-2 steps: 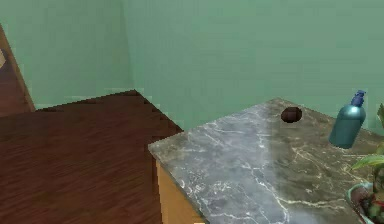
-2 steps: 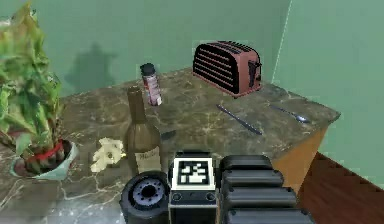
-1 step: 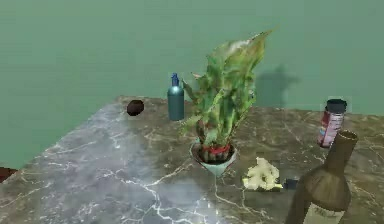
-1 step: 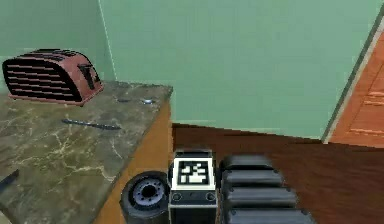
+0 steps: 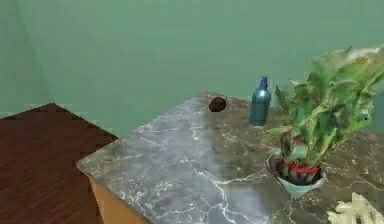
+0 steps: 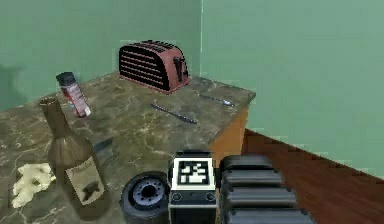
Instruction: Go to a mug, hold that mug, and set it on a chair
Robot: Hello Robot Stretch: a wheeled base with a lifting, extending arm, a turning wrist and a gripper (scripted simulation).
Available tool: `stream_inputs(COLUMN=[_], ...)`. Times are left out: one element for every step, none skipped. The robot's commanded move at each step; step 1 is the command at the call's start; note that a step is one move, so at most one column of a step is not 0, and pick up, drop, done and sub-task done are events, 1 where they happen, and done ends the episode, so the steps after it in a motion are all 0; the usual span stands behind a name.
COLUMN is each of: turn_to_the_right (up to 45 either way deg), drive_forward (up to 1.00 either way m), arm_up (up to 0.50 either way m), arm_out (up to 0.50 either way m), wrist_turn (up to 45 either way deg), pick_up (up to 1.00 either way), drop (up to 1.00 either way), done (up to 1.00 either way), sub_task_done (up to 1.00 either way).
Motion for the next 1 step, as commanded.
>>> stream_inputs(turn_to_the_right=[45.0], drive_forward=[0.0], arm_up=[0.0], arm_out=[0.0], wrist_turn=[0.0], pick_up=[0.0], drop=[0.0], done=[0.0], sub_task_done=[0.0])
